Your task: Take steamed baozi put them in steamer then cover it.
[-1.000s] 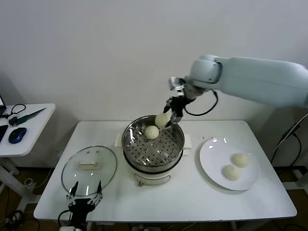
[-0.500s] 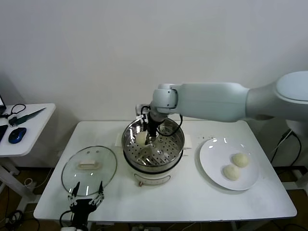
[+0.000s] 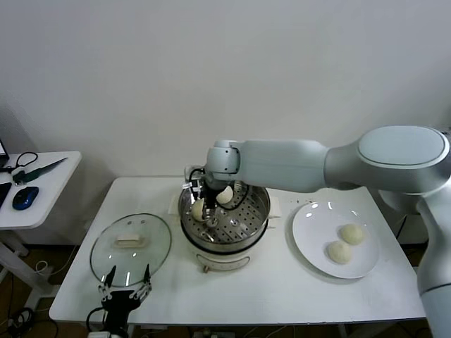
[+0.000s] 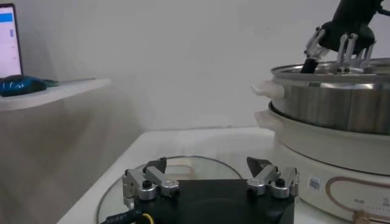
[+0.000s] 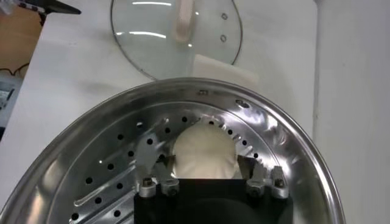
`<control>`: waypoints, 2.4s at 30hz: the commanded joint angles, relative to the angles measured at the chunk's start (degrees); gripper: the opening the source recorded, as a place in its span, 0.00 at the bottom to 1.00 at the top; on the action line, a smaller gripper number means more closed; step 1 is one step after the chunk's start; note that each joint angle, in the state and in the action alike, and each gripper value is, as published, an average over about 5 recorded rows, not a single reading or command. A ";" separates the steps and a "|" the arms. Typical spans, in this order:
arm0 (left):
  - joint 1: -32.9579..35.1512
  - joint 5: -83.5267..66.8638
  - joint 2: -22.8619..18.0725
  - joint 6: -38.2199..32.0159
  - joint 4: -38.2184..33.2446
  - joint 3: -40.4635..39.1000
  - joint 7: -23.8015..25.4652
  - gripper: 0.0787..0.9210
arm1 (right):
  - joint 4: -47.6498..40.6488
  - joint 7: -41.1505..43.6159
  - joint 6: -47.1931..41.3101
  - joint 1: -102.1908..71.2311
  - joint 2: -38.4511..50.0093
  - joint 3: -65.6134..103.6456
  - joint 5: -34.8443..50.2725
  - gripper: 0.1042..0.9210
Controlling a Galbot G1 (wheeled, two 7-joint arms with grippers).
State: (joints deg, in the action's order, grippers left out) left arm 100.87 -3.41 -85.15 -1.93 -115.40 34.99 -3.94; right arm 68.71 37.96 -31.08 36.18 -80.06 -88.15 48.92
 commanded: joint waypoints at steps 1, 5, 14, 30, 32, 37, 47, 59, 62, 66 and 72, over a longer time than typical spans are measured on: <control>0.05 -0.02 0.07 0.08 -0.07 0.02 0.04 0.88 | 2.34 4.78 3.12 8.08 4.24 -2.65 1.51 0.86; 0.30 0.00 0.18 0.25 -0.43 -0.05 0.14 0.88 | 6.06 12.32 8.75 17.27 11.92 -8.46 2.73 0.88; -0.07 0.04 0.36 0.40 -0.31 -0.34 0.28 0.88 | 15.47 22.18 16.66 26.62 34.65 -22.88 -6.70 0.88; -0.01 0.17 -0.80 1.04 -1.03 -0.13 0.51 0.88 | 12.42 17.94 15.65 -1.37 51.24 -8.89 -30.38 0.88; 0.14 0.22 -0.82 1.02 -1.00 -0.09 0.51 0.88 | 12.02 17.34 15.22 -5.62 52.11 -5.20 -31.92 0.88; 0.41 0.52 -0.91 0.98 -0.75 -0.19 0.50 0.88 | 9.65 15.50 14.35 -14.85 52.60 3.78 -35.37 0.88; 0.83 1.18 -1.10 0.85 -0.67 -0.75 0.48 0.88 | 4.87 11.59 13.04 -26.27 48.53 16.21 -37.36 0.88; 1.34 1.26 -1.02 0.91 -1.07 -0.59 0.32 0.88 | 4.25 11.98 12.55 -27.09 47.38 17.20 -37.29 0.79; 1.35 1.38 -1.14 0.97 -1.17 -0.70 0.32 0.88 | 4.21 12.34 12.59 -26.37 47.24 17.08 -37.18 0.72; 1.40 1.43 -1.22 0.96 -1.21 -0.66 0.26 0.88 | 4.52 13.73 13.04 -24.27 47.16 15.80 -36.45 0.68; 1.70 1.60 -1.21 0.85 -1.42 -0.63 0.23 0.88 | 4.59 18.36 19.07 -8.98 45.27 6.72 -33.78 0.67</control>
State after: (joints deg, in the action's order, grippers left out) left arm 102.59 -1.73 -86.39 -1.05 -116.89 34.35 -3.69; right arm 73.40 53.31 -15.84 16.99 -33.77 -76.16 13.86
